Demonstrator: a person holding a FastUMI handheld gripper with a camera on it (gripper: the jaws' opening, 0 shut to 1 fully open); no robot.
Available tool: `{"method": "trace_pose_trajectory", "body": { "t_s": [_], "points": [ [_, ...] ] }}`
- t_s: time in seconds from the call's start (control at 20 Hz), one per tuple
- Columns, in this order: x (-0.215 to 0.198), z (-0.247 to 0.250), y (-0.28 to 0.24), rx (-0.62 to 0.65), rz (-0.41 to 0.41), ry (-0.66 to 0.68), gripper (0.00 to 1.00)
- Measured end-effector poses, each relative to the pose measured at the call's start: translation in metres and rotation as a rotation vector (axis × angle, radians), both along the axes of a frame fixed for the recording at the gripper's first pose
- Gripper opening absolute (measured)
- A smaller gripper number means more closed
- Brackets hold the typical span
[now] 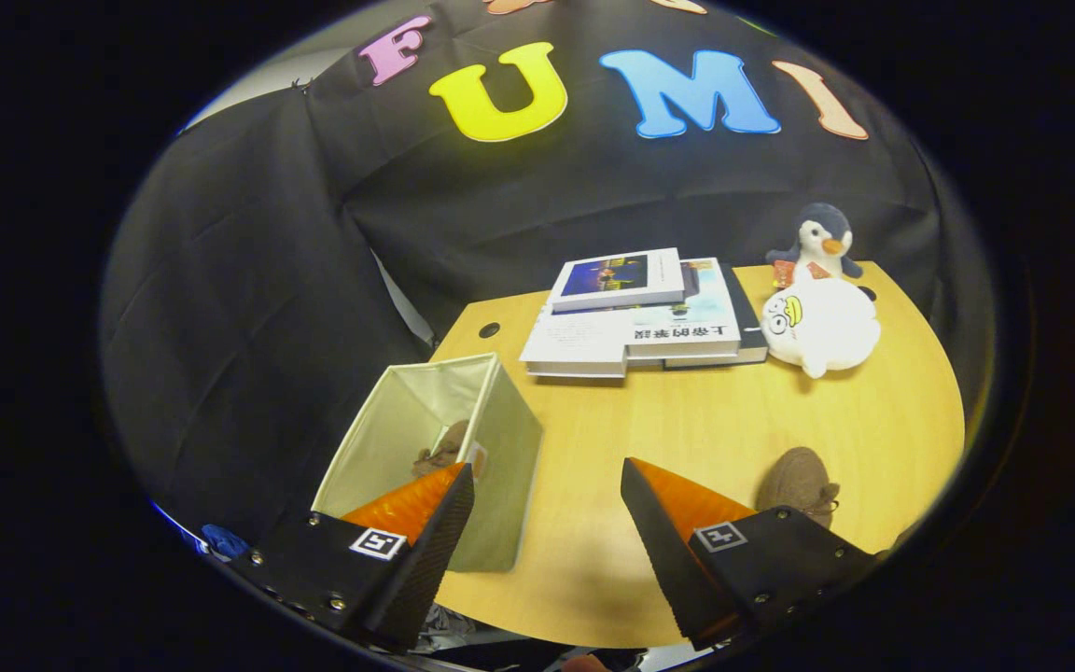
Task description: Open the storage box then place both shoes into the box .Put the left shoe in first, then the right shoe, with the right side of both shoes facing outward in a uniform manner.
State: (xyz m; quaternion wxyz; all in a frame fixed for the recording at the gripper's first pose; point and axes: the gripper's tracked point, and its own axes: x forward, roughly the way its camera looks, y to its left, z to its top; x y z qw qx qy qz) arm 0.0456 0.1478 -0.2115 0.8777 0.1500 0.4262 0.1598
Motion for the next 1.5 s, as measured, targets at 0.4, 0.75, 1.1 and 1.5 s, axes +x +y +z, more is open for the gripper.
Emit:
{"method": "trace_pose_trajectory", "body": {
  "t_s": [0.4, 0.75, 1.1, 1.5],
  "points": [
    [-0.023, -0.034, -0.089, -0.099, -0.068, 0.035, 0.97],
    [-0.042, -0.061, -0.145, -0.153, -0.11, 0.076, 0.97],
    [-0.064, -0.104, -0.202, -0.332, -0.106, 0.112, 0.98],
    [-0.083, -0.159, -0.225, -0.405, -0.083, 0.23, 0.98]
  ]
}}
